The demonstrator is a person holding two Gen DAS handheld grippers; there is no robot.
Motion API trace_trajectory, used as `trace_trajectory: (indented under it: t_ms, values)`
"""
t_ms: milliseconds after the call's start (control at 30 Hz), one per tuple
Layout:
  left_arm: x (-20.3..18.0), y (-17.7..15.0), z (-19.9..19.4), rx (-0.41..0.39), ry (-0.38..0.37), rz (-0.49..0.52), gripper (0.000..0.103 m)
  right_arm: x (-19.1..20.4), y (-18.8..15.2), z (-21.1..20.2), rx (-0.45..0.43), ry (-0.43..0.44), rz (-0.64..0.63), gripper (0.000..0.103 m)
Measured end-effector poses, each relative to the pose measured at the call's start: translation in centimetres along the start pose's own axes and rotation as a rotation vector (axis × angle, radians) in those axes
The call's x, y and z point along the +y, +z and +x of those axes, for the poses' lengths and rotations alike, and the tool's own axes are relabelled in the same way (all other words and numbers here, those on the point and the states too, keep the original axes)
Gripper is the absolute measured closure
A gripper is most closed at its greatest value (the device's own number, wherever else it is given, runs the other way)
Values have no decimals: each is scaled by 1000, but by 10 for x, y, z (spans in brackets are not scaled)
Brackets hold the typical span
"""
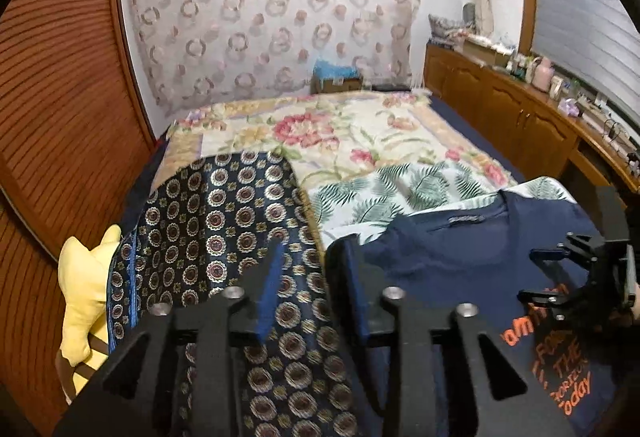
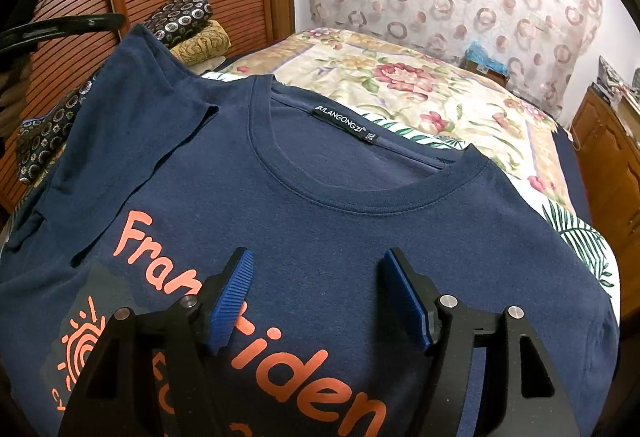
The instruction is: Fold small clothes
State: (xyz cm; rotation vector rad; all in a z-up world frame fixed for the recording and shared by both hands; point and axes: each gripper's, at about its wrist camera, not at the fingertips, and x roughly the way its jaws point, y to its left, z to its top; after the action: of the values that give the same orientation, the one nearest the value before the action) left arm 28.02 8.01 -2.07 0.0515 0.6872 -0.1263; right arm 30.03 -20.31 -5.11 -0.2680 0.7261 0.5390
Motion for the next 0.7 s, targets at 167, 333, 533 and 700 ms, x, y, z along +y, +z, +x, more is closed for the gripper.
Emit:
trace_trajectory:
  t_ms: [167, 333, 533, 700]
  values:
    - [-17, -10, -25, -44, -46, 9, 33, 0, 0, -1, 1, -2, 1, 32]
    - [-35, -27, -36, -51, -94, 2, 21, -2, -1, -4, 4, -23, 9, 32]
    - [-57, -51, -42, -32, -123, 6, 21, -16, -18, -39, -34, -35, 77, 32]
    - [-77, -62, -38, -13, -138, 7, 21, -29, -37, -82, -84, -81, 131, 32]
